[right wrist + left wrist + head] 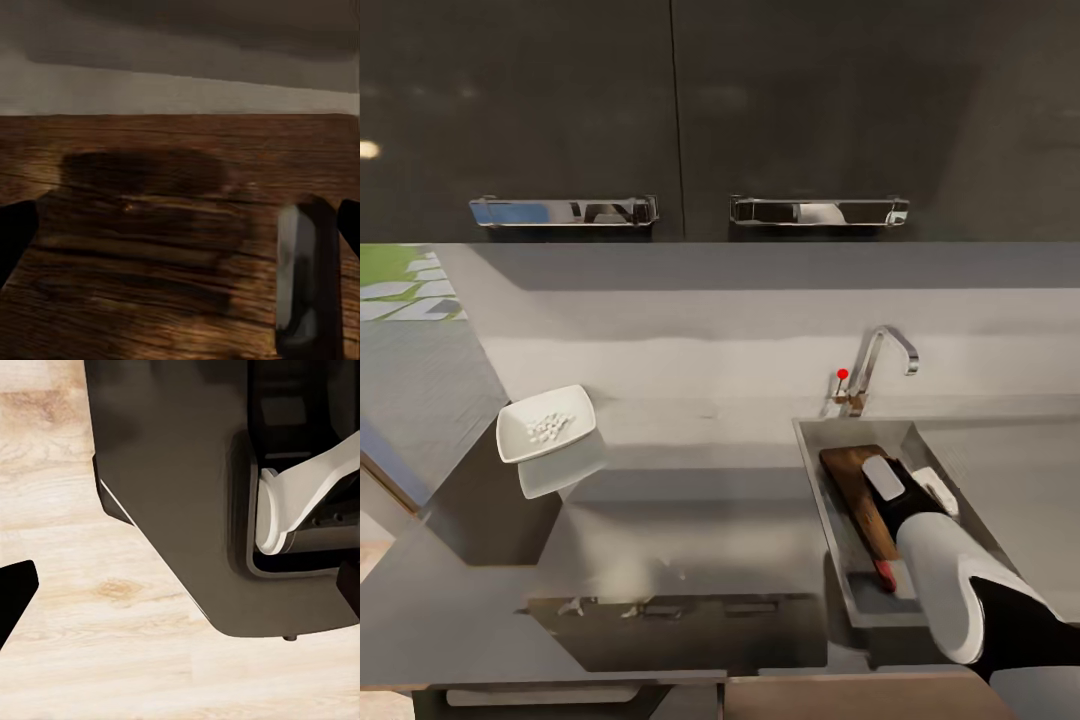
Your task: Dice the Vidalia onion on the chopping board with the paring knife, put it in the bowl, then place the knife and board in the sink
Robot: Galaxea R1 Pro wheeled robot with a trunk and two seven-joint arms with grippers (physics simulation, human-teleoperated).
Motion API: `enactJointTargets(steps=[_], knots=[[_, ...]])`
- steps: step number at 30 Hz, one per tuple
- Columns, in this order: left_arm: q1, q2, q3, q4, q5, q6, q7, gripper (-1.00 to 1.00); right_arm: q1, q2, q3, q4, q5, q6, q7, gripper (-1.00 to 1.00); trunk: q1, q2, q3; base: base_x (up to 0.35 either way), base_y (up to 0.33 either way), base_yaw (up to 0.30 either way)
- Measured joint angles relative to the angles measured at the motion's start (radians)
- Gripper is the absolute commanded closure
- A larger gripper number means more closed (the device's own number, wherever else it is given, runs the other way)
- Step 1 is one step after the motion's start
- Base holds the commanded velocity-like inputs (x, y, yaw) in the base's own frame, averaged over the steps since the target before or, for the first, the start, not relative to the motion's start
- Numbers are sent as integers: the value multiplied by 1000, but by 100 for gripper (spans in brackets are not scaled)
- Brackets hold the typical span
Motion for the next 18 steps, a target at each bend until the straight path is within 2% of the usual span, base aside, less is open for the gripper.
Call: enactJointTargets(steps=[3, 5, 7, 8, 12, 16, 18], knots=[[0, 0, 0, 0, 0, 0, 0, -100, 0, 20, 0, -117, -3, 119, -1, -100, 0, 0, 0, 0, 0, 0], [0, 0, 0, 0, -1, 0, 0, -100, 0, 30, 4, -159, -6, 153, -12, -100, 0, 0, 0, 0, 0, 0], [0, 0, 0, 0, -1, 0, -1, -100, 0, 40, 13, -186, 10, 170, -20, -100, 0, 0, 0, -2, 0, 0], [0, 0, 0, 0, 0, 0, -1, -100, 0, 48, 25, -197, 25, 178, -22, -100, 0, 0, 0, -48, 5, 0], [0, 0, 0, -1, 0, 0, -2, -100, 0, 104, 108, -241, 130, 203, -25, -100, 0, 0, 0, -142, 67, 0], [-1, 0, 0, 3, 1, 0, -1, -100, 0, 134, 130, -256, 210, 245, -14, -100, 0, 0, 0, -244, 140, 0], [-1, 0, 1, 5, 1, 0, -1, -100, 0, 145, 134, -259, 233, 261, 7, -100, 0, 0, 0, -275, 164, 0]])
